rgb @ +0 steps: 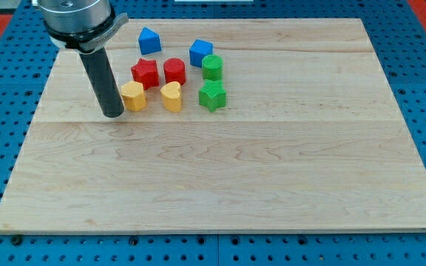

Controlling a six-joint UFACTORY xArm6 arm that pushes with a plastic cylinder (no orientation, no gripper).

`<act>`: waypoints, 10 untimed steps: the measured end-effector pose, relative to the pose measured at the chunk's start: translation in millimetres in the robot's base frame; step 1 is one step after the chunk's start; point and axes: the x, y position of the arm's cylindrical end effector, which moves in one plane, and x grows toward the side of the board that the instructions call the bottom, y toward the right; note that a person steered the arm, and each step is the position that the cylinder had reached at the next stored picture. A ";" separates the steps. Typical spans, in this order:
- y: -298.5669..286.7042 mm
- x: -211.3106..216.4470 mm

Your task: Push the green circle to the blue triangle

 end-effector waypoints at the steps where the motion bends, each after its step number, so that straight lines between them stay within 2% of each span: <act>1: 14.9 -1.1; 2: 14.9 17.4; 4: 123.8 41.9; 5: 214.8 15.2; 6: 249.3 -11.1; 7: 236.0 -61.1; 8: 184.4 -91.7; 10: 115.2 -99.4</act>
